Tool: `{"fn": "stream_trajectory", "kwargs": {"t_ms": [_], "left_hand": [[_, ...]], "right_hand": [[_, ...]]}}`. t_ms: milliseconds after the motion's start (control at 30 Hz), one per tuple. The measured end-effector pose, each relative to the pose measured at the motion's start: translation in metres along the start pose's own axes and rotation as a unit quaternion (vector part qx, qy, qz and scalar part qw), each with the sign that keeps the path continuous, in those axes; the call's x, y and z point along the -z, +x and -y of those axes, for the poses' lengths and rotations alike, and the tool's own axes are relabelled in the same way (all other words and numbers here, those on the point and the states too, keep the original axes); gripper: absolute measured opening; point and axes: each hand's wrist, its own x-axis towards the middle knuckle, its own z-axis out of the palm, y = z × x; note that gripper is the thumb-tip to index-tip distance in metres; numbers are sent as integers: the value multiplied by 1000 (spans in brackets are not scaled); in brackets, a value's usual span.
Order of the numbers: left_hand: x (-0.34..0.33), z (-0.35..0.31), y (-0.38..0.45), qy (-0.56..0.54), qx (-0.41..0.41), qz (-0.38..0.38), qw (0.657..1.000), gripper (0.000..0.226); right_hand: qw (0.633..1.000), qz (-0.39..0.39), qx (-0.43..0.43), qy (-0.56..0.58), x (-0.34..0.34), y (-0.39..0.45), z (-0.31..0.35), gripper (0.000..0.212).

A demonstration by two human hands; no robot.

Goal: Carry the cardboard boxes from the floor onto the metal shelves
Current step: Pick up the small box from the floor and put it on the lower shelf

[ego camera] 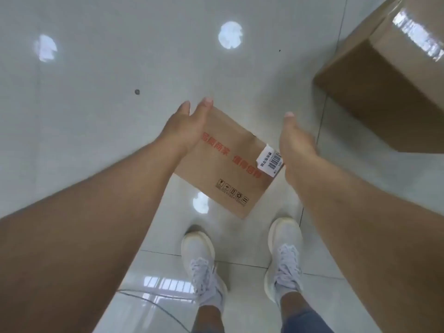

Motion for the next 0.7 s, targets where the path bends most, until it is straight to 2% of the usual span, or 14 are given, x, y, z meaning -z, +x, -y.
{"fn": "stream_trajectory", "kwargs": {"t_ms": [67, 133, 167, 233, 300, 400, 433, 533, 700], "left_hand": [[-4, 3, 6, 0, 37, 22, 999, 102], [-6, 9, 8, -5, 66, 27, 997, 107], [-7, 12, 12, -4, 71, 18, 997, 106], [-5, 12, 10, -12, 87, -11, 996, 108], [0, 11, 1, -47, 84, -36, 995, 94], [5, 15, -12, -157, 70, -56, 983, 25], [4, 20, -12, -177, 71, -59, 980, 18], [-1, 29, -16, -187, 94, -75, 975, 29], [-7, 33, -18, -190, 105, -93, 972, 19]], "right_hand": [[997, 60, -20, 37, 0, 1, -8, 63], [990, 118, -39, 63, 2, 2, -17, 44], [988, 132, -35, 73, 2, -5, -17, 42], [991, 104, -1, 81, 2, -12, -12, 45], [996, 49, 52, 58, 4, -8, -1, 42], [993, 42, 93, 57, 14, -9, 14, 11], [992, 40, 104, 60, 16, -8, 15, 8], [988, 48, 114, 92, 17, -12, 12, 12], [984, 48, 122, 117, 15, -18, 7, 22]]}}
